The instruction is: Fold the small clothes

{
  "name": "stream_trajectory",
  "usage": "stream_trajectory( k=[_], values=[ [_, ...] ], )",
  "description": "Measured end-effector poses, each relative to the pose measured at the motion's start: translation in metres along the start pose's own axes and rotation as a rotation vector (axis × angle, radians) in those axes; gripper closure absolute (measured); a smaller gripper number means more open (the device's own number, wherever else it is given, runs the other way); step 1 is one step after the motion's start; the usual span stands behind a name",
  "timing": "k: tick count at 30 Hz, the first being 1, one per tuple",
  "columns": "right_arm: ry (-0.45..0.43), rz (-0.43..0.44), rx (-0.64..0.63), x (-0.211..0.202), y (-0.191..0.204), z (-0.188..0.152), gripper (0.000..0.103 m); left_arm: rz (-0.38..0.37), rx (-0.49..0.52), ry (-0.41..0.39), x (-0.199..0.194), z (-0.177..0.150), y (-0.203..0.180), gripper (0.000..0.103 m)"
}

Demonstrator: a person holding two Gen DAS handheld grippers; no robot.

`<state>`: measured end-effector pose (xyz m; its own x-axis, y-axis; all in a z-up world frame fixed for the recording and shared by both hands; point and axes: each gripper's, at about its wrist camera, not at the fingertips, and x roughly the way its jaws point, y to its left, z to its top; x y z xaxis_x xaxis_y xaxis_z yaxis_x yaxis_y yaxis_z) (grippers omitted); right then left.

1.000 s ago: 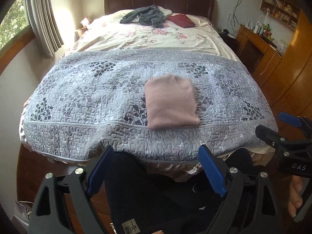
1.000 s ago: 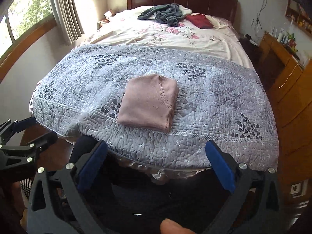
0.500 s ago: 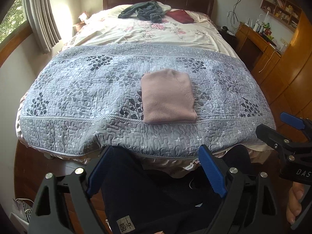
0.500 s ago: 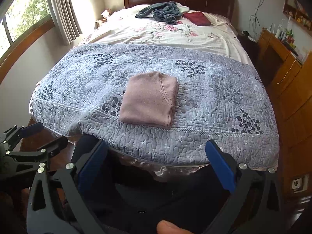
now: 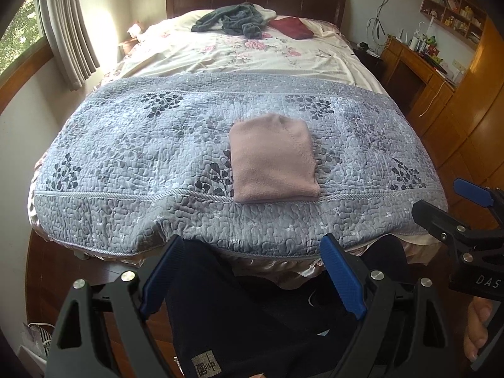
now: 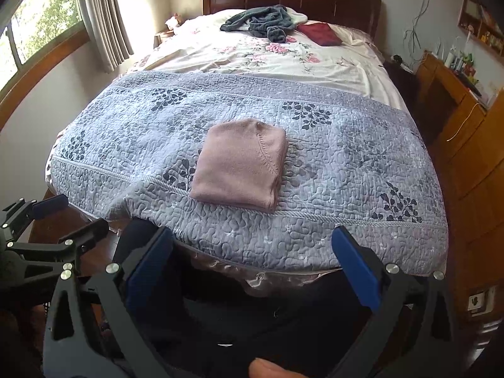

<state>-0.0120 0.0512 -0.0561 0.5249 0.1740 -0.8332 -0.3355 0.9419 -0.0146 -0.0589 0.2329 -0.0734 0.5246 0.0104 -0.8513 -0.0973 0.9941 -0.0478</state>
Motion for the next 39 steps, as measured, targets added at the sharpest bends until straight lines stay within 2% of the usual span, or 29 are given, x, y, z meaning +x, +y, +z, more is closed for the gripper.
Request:
stream_trajectory(
  k=[39],
  values=[
    [-0.045, -0.01, 0.016, -0.0039, 0.0018, -0.0012, 0.003, 0.002, 0.012, -0.012, -0.0005, 0.0038, 0.0013, 0.015]
  ],
)
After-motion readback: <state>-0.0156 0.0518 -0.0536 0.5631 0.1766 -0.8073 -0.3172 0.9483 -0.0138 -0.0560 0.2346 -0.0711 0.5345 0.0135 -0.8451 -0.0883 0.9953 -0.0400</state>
